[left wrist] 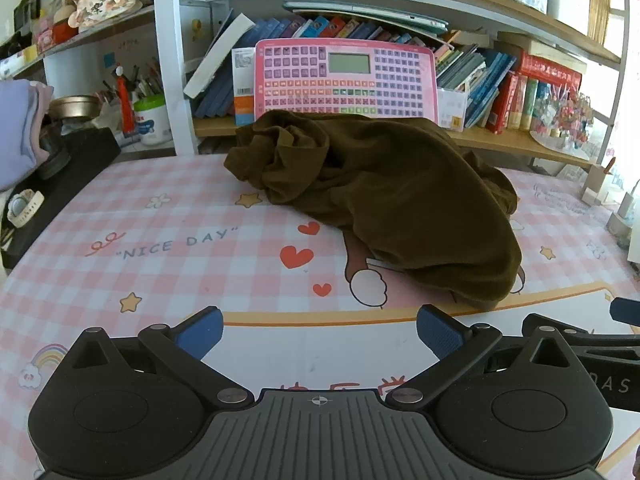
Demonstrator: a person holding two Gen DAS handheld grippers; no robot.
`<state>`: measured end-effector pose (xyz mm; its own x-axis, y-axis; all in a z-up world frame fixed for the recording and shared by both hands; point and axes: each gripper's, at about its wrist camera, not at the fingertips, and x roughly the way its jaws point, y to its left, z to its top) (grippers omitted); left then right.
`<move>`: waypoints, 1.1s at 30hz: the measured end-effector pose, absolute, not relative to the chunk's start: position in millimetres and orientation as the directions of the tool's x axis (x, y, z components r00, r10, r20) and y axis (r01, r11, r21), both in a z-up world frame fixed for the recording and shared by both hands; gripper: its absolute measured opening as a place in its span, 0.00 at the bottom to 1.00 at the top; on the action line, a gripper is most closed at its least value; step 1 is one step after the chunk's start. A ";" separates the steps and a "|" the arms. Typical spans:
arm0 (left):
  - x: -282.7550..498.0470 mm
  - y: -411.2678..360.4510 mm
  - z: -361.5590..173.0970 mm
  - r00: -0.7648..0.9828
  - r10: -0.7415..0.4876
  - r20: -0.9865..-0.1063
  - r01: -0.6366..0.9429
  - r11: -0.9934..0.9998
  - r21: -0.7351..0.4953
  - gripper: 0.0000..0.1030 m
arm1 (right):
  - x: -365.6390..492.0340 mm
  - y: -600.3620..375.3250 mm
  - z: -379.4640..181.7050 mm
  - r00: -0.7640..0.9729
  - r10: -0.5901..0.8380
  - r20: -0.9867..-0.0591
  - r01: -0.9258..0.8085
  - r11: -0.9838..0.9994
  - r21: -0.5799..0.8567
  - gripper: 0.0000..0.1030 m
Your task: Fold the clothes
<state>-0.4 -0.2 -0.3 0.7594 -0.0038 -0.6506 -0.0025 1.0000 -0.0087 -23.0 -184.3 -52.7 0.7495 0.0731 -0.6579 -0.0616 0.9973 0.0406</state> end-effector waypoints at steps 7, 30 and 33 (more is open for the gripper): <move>-3.8 0.3 -0.7 0.760 -0.005 -0.650 -0.001 1.000 -0.009 1.00 | -22.5 -185.2 -54.5 0.750 0.067 -0.658 -0.061 0.998 0.033 1.00; -10.7 0.0 1.1 0.759 0.015 -0.651 -0.014 1.000 0.007 1.00 | -29.5 -184.5 -50.0 0.754 0.077 -0.652 -0.068 0.997 0.040 1.00; -10.9 0.4 1.2 0.757 0.015 -0.653 -0.013 1.000 0.008 1.00 | -29.8 -184.4 -50.0 0.754 0.079 -0.652 -0.069 0.997 0.041 1.00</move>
<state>-10.9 0.4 1.2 0.7574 0.0148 -0.6527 -0.0129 0.9999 0.0077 -29.8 -184.4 -50.0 0.7537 0.0790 -0.6524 -0.0689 0.9968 0.0412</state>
